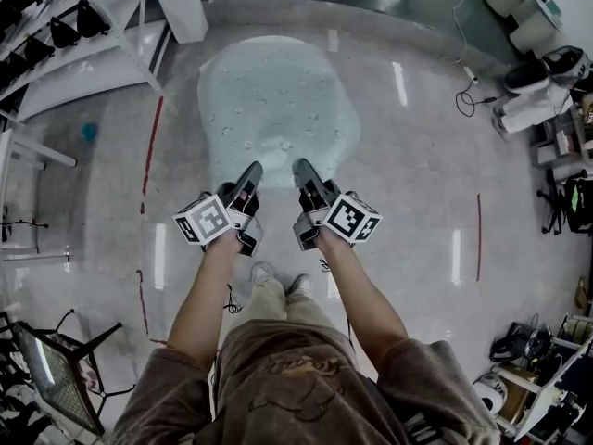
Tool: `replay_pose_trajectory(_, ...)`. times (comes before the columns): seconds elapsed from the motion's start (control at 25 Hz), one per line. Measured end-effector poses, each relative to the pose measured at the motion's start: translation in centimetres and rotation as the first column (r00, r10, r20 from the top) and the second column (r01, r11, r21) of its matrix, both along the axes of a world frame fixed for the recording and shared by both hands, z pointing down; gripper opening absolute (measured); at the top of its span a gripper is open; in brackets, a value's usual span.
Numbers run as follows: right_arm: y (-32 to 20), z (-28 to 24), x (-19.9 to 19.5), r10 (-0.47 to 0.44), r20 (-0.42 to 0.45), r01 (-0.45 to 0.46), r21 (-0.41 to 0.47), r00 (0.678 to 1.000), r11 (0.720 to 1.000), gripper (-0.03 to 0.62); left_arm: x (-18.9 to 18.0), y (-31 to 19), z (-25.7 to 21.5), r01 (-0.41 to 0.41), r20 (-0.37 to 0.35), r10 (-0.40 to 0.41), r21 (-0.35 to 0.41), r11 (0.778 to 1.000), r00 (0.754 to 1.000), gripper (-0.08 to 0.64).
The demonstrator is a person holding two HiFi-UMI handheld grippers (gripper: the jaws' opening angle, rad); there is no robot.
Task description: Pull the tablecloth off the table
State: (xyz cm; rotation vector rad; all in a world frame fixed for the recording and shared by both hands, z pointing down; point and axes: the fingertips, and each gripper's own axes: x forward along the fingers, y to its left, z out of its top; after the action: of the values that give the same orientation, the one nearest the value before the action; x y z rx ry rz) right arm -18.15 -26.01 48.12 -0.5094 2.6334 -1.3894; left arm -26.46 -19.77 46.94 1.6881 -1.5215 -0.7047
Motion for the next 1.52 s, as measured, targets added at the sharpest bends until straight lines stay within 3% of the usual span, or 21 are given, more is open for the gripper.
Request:
replay_pose_trajectory(0.24,1.6,-4.7,2.6,-0.014,-0.007,0.014,0.085,1.000,0.996,0.025,2.9,1.9,-4.1,-0.002,0.061,-0.001,0.043,0.999,0.998,0.020)
replay_pose_trajectory(0.64,5.0,-9.2,4.8,-0.009,0.007,0.008,0.151,1.000,0.989,0.025,5.2,5.1,-8.8,-0.029,0.148,0.018,0.074,0.997,0.989,0.020)
replay_pose_trajectory(0.96,7.0,-12.4,6.6,0.003,-0.015,0.001,0.264,1.000,0.964,0.025,7.2,7.0,-11.7,-0.041,0.198,0.015,0.127,0.991,0.980,0.020)
replay_pose_trajectory(1.52,6.8,-14.3,9.7,0.078,-0.014,-0.069,0.335,0.997,0.940,0.015,9.8,6.1,-13.1,-0.152,0.167,0.121,0.183,0.971,0.978,0.020)
